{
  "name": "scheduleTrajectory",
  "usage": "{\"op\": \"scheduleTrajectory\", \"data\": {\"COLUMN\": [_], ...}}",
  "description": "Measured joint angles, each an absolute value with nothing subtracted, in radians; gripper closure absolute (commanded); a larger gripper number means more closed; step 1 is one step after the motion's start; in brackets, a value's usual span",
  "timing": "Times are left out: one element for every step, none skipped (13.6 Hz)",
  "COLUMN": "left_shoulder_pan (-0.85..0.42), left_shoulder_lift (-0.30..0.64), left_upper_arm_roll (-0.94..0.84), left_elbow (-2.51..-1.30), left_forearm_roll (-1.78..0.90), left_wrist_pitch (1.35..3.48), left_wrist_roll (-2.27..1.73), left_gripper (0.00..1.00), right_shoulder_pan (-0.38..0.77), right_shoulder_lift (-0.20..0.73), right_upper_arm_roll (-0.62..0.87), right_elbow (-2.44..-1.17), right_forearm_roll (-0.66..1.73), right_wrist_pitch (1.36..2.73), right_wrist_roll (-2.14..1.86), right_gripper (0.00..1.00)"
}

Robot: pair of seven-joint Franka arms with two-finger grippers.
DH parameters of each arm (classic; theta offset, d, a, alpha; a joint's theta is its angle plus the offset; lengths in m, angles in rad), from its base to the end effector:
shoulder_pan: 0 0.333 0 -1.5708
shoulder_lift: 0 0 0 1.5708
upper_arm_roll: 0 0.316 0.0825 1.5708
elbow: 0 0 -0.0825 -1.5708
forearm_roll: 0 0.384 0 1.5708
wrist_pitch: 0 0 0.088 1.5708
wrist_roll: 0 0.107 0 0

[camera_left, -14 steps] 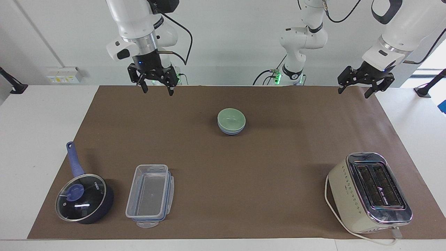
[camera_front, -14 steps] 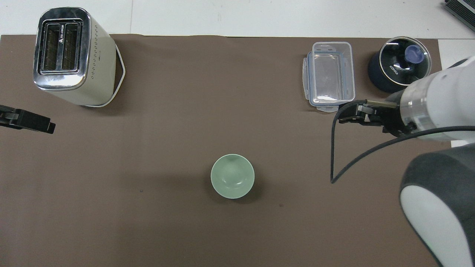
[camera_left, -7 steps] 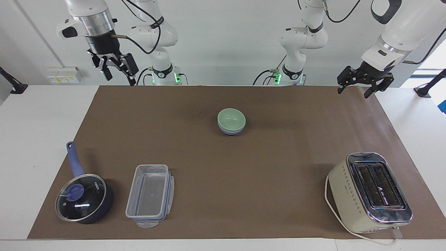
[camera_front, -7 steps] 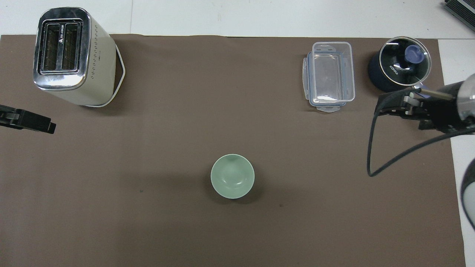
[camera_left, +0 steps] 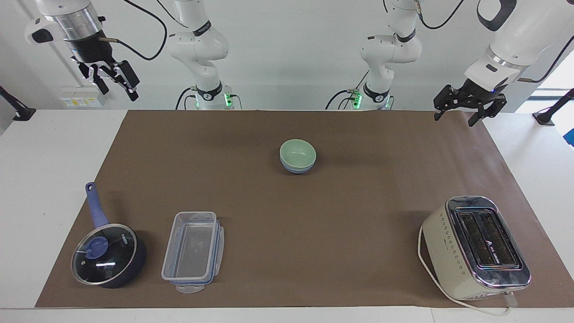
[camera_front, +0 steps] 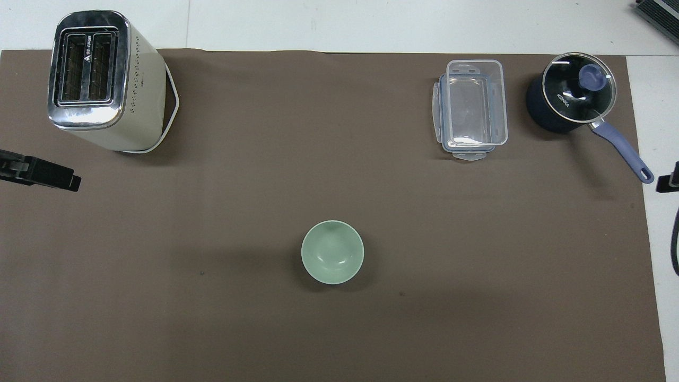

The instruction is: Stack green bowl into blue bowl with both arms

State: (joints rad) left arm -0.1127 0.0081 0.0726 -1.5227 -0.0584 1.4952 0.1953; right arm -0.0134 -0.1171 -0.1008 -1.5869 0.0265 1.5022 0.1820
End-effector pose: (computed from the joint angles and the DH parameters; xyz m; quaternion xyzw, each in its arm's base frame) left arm 0.5489 -0.0288 0.6362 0.9923 -0.1190 -0.0155 0.0301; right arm 0.5070 -0.0588 0.6729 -0.9889 0.1462 -0.0152 0.0196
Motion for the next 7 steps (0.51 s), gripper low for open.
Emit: {"op": "scheduleTrajectory", "data": {"left_shoulder_pan": [-0.113, -0.113, -0.113, -0.113, -0.113, -0.113, -0.113], "left_shoulder_lift": [0.008, 0.008, 0.008, 0.008, 0.008, 0.008, 0.008], "left_upper_arm_roll": [0.073, 0.073, 0.073, 0.073, 0.073, 0.074, 0.076], "left_elbow": [-1.523, -1.523, -1.523, -1.523, -1.523, -1.523, -1.523], "left_forearm_roll": [-0.058, -0.058, -0.058, -0.058, -0.058, -0.058, -0.058], "left_wrist_pitch": [1.495, 1.495, 1.495, 1.495, 1.496, 1.496, 1.496], "left_wrist_roll": [0.195, 0.195, 0.195, 0.195, 0.195, 0.195, 0.195], "left_gripper": [0.00, 0.00, 0.00, 0.00, 0.00, 0.00, 0.00], "right_shoulder_pan": [-0.004, 0.003, 0.007, 0.008, 0.008, 0.008, 0.008], "right_shoulder_lift": [-0.111, -0.098, -0.084, -0.073, -0.066, -0.063, -0.064], "right_upper_arm_roll": [-0.093, -0.087, -0.086, -0.084, -0.081, -0.078, -0.077], "right_elbow": [-1.594, -1.594, -1.593, -1.593, -1.593, -1.593, -1.593], "right_forearm_roll": [0.026, 0.026, 0.026, 0.026, 0.026, 0.026, 0.026], "right_wrist_pitch": [1.502, 1.503, 1.508, 1.516, 1.524, 1.529, 1.529], "right_wrist_roll": [0.180, 0.180, 0.179, 0.178, 0.175, 0.173, 0.171], "right_gripper": [0.00, 0.00, 0.00, 0.00, 0.00, 0.00, 0.00]}}
